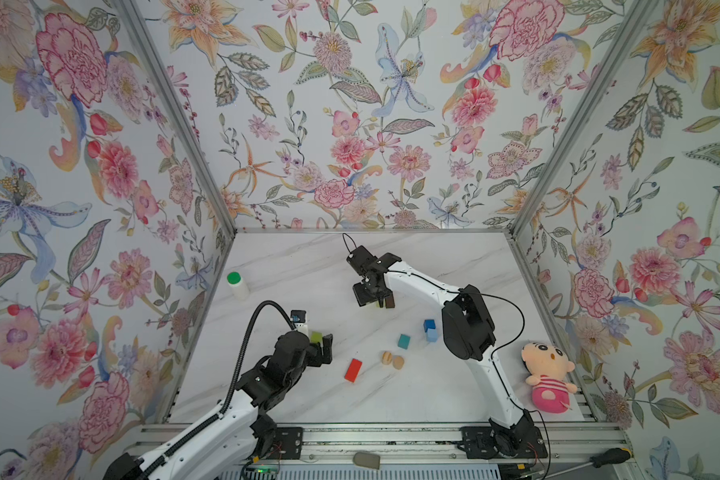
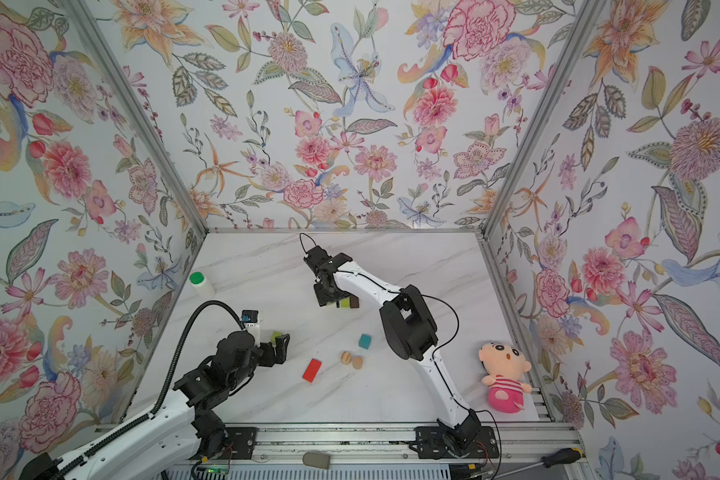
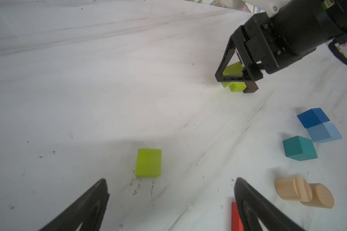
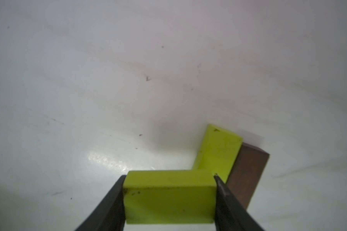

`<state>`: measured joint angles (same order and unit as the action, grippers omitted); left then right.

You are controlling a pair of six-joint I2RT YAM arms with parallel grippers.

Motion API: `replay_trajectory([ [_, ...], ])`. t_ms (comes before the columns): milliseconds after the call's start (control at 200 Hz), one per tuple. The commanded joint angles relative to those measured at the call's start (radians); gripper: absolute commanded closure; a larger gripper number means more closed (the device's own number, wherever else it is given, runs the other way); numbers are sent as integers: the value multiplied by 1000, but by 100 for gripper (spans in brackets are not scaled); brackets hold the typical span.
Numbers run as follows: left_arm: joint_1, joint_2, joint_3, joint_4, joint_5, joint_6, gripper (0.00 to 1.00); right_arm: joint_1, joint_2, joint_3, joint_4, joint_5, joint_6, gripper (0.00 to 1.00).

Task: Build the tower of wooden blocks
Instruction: 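Carry the lime-green bar over the brown and green pair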

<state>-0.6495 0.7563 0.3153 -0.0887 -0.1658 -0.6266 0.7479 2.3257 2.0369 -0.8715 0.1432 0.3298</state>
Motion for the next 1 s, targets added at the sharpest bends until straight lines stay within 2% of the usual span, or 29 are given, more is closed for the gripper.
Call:
replay_trajectory([
  [0, -6, 27, 46, 16, -22, 39, 1, -40, -41, 16, -31, 40, 74, 47],
  [365, -6, 127, 121, 50, 1, 91, 1, -88, 3, 54, -31, 16, 170, 47],
  [996, 5, 147, 117, 72, 34, 111, 1, -91, 25, -6, -32, 9, 196, 46],
])
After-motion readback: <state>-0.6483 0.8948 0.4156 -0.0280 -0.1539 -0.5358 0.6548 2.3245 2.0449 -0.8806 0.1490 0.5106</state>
